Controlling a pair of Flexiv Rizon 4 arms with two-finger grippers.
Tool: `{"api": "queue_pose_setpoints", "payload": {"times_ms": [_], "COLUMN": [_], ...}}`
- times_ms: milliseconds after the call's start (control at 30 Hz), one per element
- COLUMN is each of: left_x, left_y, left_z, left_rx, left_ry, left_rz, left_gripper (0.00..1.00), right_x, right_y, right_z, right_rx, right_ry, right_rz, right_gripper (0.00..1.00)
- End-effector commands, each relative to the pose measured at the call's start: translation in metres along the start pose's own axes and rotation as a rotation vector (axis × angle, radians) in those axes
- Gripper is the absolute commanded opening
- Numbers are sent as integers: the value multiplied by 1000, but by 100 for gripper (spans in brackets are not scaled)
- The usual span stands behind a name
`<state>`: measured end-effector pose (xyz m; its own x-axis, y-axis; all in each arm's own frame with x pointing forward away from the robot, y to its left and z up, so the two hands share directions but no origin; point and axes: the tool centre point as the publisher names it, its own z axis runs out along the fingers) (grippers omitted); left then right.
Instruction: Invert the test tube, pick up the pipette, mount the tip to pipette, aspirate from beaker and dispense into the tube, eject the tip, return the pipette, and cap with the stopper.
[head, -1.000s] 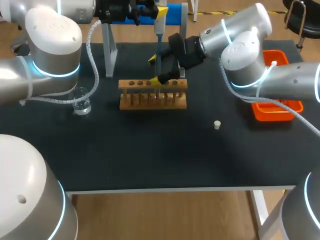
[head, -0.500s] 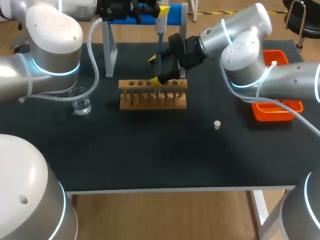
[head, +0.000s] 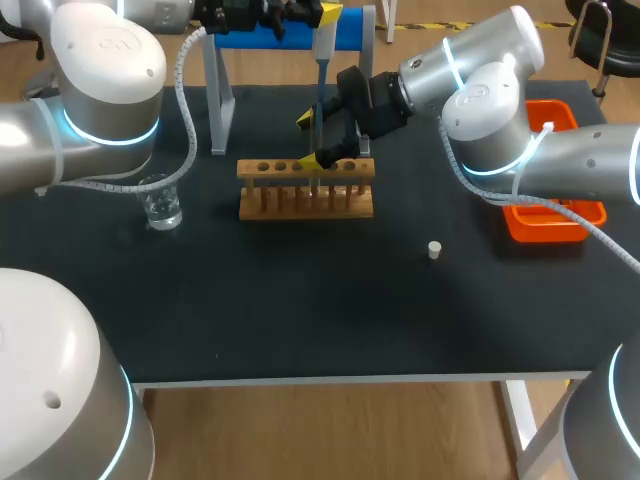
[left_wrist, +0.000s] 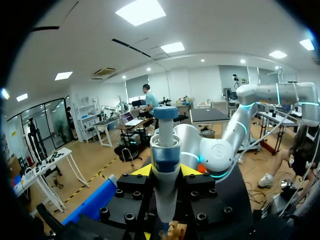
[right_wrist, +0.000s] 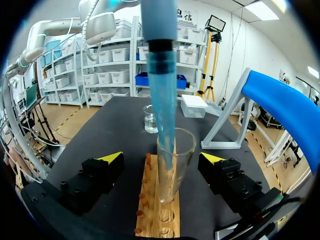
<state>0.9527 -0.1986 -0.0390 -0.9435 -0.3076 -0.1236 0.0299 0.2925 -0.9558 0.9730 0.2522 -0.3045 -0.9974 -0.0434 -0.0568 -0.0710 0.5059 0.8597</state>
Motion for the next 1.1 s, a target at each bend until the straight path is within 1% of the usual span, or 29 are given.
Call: {"api": "queue_pose_setpoints", "payload": {"times_ms": [33,600,800,1100], "left_x": [0,3,4,6], "left_y": [-5,-21,-22,-31], "left_z": [-4,-5,-5,-8], "left_rx": [-10,-1,-13,-2], "left_ry": [4,2,1,0], "left_rz": [-1,16,15,24], "left_gripper": [0,0,0,0], "right_x": [0,0,0,0], "right_y": [0,0,0,0], "right_z": [-1,-1,-1,-1], "right_rx": [1,1,1,1], "right_ry": [1,1,1,1], "right_rz": [0,0,0,0], "right_gripper": [100,100,100,100]}}
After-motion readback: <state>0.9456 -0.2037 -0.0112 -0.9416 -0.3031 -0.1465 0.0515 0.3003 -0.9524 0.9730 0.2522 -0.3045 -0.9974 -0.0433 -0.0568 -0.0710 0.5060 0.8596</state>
